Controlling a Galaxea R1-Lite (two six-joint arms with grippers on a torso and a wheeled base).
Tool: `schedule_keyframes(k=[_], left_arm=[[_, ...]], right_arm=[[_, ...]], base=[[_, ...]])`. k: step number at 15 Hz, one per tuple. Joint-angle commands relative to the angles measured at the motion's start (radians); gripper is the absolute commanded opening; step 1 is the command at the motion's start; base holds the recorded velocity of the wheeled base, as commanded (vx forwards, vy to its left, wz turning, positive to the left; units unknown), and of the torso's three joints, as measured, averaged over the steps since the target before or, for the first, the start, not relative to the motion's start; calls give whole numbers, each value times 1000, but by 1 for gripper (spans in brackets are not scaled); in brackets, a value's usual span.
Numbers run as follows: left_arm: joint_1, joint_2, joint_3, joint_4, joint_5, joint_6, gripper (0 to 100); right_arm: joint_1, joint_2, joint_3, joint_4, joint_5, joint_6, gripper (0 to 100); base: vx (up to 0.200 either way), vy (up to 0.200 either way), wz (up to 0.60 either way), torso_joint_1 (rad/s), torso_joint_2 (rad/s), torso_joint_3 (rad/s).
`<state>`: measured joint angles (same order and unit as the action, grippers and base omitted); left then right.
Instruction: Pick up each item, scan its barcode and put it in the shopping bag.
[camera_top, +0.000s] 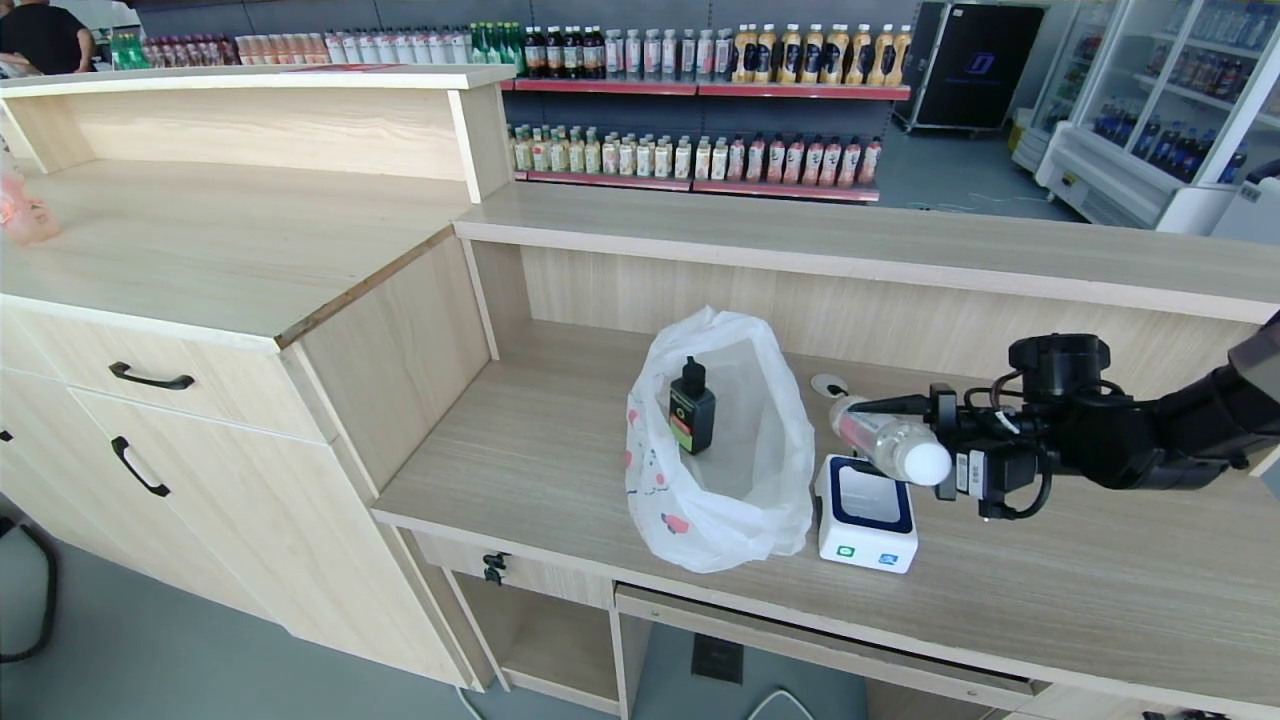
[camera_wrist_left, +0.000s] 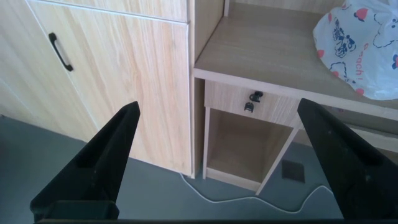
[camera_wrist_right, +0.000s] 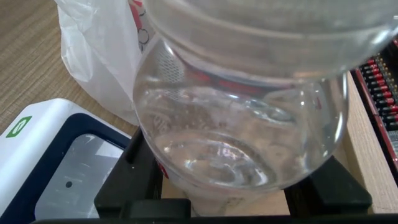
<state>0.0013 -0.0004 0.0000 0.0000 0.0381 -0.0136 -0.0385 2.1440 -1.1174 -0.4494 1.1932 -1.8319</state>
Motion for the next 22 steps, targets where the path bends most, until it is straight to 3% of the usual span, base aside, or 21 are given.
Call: schedule_keyframes(k=[1, 5, 10, 12, 15, 17, 19, 20, 22], left_arm=[[0, 0, 0, 0, 0, 0, 100], [0, 0, 0, 0, 0, 0, 100], [0, 0, 0, 0, 0, 0, 100], [0, 0, 0, 0, 0, 0, 100], [0, 0, 0, 0, 2, 0, 100], [0, 0, 0, 0, 0, 0, 100], [0, 0, 0, 0, 0, 0, 100], [0, 0, 0, 0, 0, 0, 100], [0, 0, 0, 0, 0, 0, 100]], right_arm=[[-1, -10, 2, 1, 0, 0, 0], [0, -87, -15, 64, 5, 13, 0], [-98, -558, 11, 546, 3, 298, 0], [-198, -678, 5, 679, -1, 526, 0], [-231, -742, -24, 675, -75, 971, 0], [-251, -767, -32, 675, -138, 1194, 0], [-256, -776, -47, 675, -251, 1425, 0], [-251, -770, -68, 670, -388, 1568, 0], [-221, -763, -71, 621, -518, 1683, 0]], base=[[0, 0, 0, 0, 0, 0], [0, 0, 0, 0, 0, 0], [0, 0, 0, 0, 0, 0], [0, 0, 0, 0, 0, 0], [0, 0, 0, 0, 0, 0], [0, 0, 0, 0, 0, 0], [0, 0, 0, 0, 0, 0], [0, 0, 0, 0, 0, 0], [0, 0, 0, 0, 0, 0]])
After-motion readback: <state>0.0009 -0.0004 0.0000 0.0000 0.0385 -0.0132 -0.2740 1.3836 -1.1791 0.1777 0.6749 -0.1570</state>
